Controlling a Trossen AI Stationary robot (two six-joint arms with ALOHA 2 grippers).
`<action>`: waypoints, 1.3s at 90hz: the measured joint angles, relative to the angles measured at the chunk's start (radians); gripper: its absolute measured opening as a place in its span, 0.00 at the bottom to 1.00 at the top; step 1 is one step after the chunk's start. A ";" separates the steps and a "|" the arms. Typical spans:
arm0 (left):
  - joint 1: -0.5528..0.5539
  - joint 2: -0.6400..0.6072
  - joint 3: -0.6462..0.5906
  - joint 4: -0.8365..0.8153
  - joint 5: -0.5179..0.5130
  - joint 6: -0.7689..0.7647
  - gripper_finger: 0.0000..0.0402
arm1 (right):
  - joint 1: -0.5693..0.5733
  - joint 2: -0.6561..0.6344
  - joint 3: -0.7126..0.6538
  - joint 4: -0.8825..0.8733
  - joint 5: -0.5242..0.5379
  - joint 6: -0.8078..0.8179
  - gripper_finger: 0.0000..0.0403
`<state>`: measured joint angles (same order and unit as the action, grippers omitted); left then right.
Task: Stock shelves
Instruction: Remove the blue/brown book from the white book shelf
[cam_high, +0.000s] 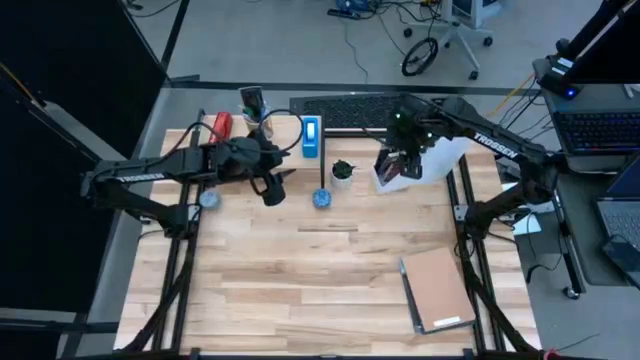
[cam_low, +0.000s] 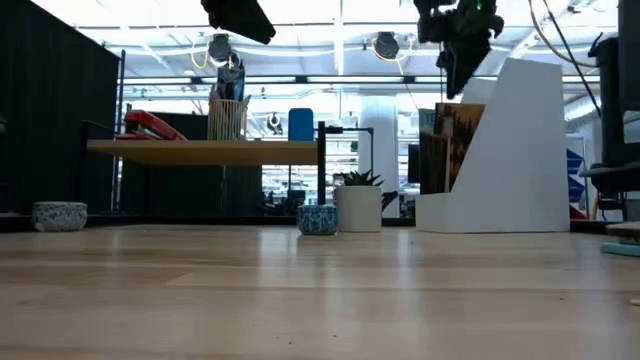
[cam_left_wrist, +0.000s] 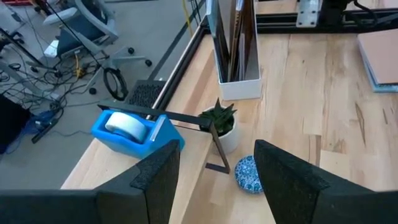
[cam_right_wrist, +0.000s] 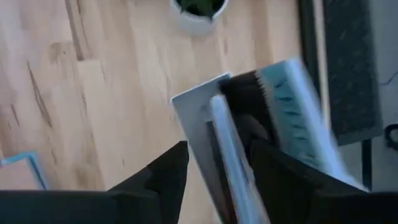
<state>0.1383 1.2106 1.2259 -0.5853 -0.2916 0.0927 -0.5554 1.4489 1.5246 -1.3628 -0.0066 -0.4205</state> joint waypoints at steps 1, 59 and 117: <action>0.000 0.000 0.000 0.000 0.000 0.000 0.48 | 0.000 0.000 -0.006 0.002 0.002 -0.002 0.39; 0.000 0.000 0.000 0.000 0.000 0.001 0.48 | 0.001 0.000 -0.109 0.103 0.090 -0.014 0.33; 0.000 0.000 0.000 0.000 0.000 0.002 0.48 | 0.001 -0.001 -0.077 0.047 0.127 -0.043 0.01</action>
<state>0.1379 1.2106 1.2259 -0.5850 -0.2916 0.0944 -0.5545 1.4483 1.4480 -1.3160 0.1201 -0.4634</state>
